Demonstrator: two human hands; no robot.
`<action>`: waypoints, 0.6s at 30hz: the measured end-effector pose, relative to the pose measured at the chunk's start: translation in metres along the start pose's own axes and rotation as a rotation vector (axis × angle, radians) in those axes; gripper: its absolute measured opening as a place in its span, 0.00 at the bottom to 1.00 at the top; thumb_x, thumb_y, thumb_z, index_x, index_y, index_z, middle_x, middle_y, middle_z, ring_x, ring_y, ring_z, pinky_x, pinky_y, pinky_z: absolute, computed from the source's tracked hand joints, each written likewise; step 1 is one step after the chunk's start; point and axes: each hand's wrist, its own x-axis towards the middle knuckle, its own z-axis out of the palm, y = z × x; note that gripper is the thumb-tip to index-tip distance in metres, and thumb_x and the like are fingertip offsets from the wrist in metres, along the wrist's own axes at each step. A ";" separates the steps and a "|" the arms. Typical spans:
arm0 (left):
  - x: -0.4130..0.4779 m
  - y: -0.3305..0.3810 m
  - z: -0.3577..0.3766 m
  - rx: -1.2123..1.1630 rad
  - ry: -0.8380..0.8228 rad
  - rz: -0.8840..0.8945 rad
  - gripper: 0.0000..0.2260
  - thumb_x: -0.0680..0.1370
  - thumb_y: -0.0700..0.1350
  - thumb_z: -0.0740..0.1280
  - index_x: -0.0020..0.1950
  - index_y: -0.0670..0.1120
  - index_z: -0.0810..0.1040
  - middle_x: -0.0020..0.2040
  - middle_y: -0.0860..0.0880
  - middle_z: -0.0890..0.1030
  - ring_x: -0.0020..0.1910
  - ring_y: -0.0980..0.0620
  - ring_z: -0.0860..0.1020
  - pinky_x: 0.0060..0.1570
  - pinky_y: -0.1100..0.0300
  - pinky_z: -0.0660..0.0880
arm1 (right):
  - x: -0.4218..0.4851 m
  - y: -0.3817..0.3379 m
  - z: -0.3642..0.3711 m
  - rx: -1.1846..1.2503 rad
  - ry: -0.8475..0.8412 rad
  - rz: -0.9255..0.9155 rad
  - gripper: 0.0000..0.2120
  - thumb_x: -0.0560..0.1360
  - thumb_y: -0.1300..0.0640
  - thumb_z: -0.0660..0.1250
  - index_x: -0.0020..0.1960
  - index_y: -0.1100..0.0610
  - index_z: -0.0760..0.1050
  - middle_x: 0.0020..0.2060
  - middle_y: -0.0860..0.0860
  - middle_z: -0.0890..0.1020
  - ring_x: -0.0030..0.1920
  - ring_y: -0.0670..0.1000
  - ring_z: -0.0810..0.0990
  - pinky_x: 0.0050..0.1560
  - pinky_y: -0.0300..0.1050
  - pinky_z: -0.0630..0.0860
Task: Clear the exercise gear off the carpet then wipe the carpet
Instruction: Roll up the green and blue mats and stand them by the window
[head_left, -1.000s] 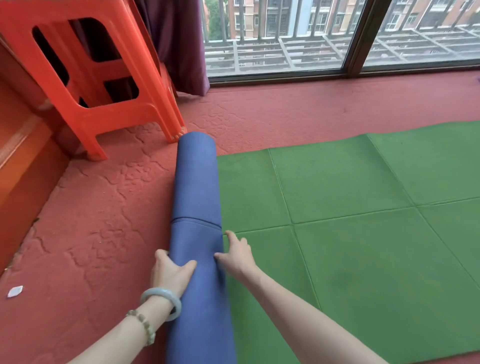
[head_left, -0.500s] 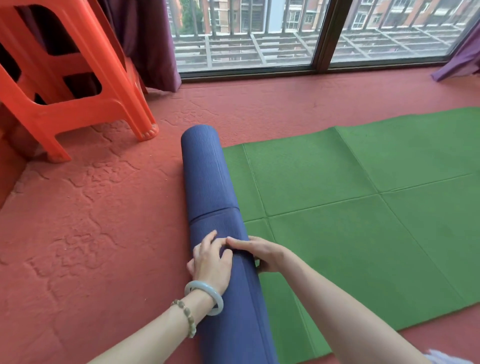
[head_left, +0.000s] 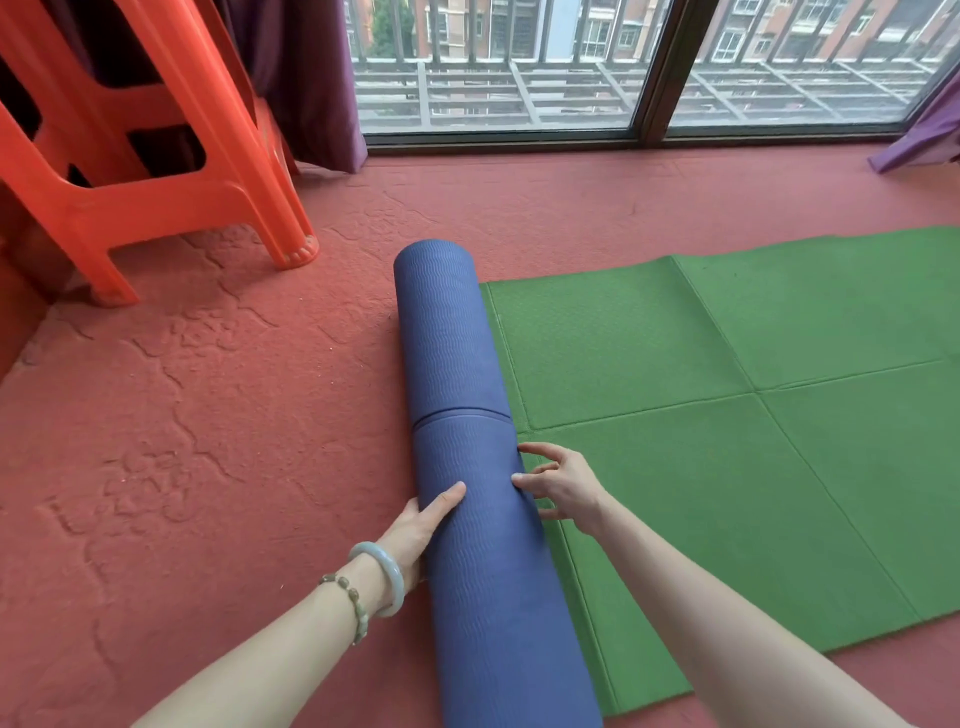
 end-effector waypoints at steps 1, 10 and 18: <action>-0.001 0.002 0.001 0.000 0.007 0.023 0.34 0.61 0.57 0.77 0.63 0.47 0.70 0.55 0.48 0.82 0.51 0.48 0.81 0.49 0.50 0.79 | -0.002 -0.001 0.002 0.007 -0.008 0.006 0.22 0.72 0.63 0.70 0.65 0.52 0.73 0.40 0.54 0.77 0.43 0.52 0.75 0.43 0.47 0.76; -0.029 0.030 -0.051 0.209 0.117 0.085 0.41 0.53 0.62 0.77 0.60 0.45 0.73 0.53 0.47 0.83 0.50 0.48 0.82 0.52 0.46 0.79 | -0.008 -0.015 0.066 0.035 -0.164 0.042 0.23 0.75 0.63 0.63 0.68 0.51 0.70 0.47 0.53 0.79 0.44 0.52 0.75 0.39 0.43 0.76; -0.071 0.038 -0.126 0.558 0.491 0.100 0.45 0.50 0.72 0.71 0.57 0.45 0.69 0.51 0.49 0.79 0.50 0.48 0.79 0.56 0.49 0.74 | -0.021 -0.017 0.163 0.240 -0.453 0.144 0.24 0.73 0.37 0.62 0.66 0.41 0.65 0.63 0.56 0.72 0.62 0.57 0.75 0.65 0.56 0.70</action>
